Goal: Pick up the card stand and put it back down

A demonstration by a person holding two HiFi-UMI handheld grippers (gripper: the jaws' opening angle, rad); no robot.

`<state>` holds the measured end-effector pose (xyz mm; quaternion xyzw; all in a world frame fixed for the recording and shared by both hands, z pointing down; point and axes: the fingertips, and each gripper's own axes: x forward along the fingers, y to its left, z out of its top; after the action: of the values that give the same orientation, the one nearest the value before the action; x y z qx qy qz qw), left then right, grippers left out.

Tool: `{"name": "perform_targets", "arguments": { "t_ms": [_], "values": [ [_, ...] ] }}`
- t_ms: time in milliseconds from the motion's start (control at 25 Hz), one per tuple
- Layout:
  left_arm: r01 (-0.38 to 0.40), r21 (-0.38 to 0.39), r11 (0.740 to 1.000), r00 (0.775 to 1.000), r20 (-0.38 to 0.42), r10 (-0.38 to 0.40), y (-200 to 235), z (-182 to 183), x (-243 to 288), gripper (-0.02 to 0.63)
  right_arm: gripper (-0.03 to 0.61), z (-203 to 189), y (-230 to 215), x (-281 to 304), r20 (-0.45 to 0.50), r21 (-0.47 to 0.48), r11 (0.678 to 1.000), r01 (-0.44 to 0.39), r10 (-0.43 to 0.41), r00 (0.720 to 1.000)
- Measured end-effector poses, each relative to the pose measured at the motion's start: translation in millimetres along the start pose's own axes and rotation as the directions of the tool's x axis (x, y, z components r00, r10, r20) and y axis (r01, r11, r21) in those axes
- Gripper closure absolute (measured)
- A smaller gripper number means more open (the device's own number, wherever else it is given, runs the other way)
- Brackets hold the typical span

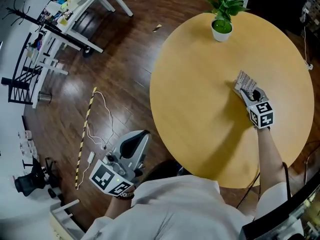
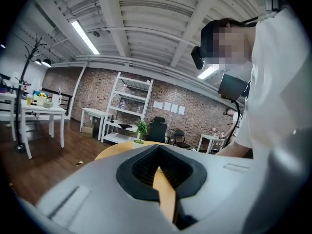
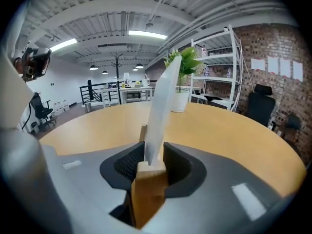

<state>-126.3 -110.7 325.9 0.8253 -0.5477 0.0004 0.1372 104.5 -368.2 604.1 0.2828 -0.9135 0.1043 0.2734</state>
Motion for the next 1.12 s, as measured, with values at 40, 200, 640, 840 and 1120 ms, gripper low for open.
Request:
{"name": "perform_targets", "arguments": {
  "t_ms": [40, 200, 640, 840, 1120],
  "values": [
    [-0.009, 0.0, 1.0, 1.0, -0.003, 0.009, 2, -2, 0, 0.621, 0.451, -3, -2, 2, 0.008, 0.0, 1.0, 0.001, -0.001, 1.0],
    [-0.021, -0.023, 1.0, 1.0, -0.016, 0.02, 10, -13, 6, 0.621, 0.448, -16, -1, 14, 0.008, -0.019, 1.0, -0.018, 0.018, 1.0],
    [0.117, 0.077, 0.99, 0.986, -0.131, -0.106, -20, -33, 4, 0.62, 0.257, -80, -5, -35, -0.136, 0.085, 0.972, 0.219, -0.206, 0.969],
    [0.214, 0.044, 0.976, 0.975, -0.067, -0.211, -30, -30, -2, 0.62, 0.264, -94, 33, -143, -0.06, 0.275, 0.901, 0.334, -0.331, 0.942],
    [0.508, 0.102, 0.855, 0.861, -0.079, -0.502, -72, -9, -31, 0.621, 0.22, 27, 184, -268, 0.281, 0.364, 0.892, 0.269, -0.38, 0.881]
  ]
}}
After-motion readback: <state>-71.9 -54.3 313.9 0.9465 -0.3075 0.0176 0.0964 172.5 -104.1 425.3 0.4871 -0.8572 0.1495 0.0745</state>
